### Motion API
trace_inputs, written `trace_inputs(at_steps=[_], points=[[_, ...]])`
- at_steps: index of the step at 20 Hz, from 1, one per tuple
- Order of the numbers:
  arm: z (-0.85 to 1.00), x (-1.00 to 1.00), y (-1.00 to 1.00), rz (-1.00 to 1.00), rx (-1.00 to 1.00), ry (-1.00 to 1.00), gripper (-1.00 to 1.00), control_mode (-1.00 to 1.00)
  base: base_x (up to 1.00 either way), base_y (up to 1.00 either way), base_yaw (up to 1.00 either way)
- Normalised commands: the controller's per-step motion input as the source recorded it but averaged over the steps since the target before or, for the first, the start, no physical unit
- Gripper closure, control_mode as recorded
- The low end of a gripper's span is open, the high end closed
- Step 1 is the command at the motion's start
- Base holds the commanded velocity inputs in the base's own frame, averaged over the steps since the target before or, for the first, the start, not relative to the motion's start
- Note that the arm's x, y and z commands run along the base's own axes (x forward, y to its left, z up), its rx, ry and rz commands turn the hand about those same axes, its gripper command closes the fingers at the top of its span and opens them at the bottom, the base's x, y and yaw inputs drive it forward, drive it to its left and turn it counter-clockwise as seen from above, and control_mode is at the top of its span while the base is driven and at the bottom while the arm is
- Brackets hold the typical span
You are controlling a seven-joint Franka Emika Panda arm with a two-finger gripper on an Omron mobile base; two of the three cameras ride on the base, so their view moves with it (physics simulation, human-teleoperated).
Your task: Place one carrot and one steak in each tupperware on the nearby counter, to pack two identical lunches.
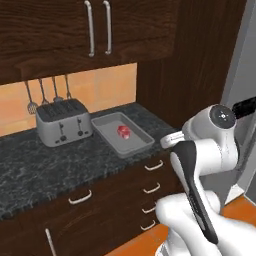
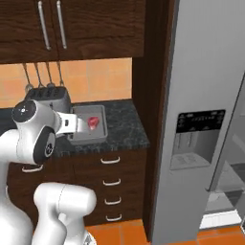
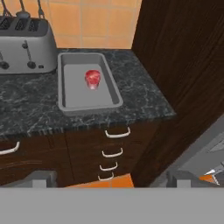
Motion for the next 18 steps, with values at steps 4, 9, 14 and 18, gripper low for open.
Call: trace_inputs(at_steps=[4,9,14,18], points=[[0.0,0.0,0.0,0.0,0.0,0.0,-1.0,1.0,-0.29,-1.0,-0.03],[0.0,0.0,0.0,0.0,0.0,0.0,-1.0,1.0,0.14,-1.0,-0.14],[0.0,0.0,0.0,0.0,0.0,0.0,-1.0,1.0,0.66,-1.0,-0.01],[0.0,0.0,0.0,0.0,0.0,0.0,-1.0,1.0,0.52,-1.0,0.0]])
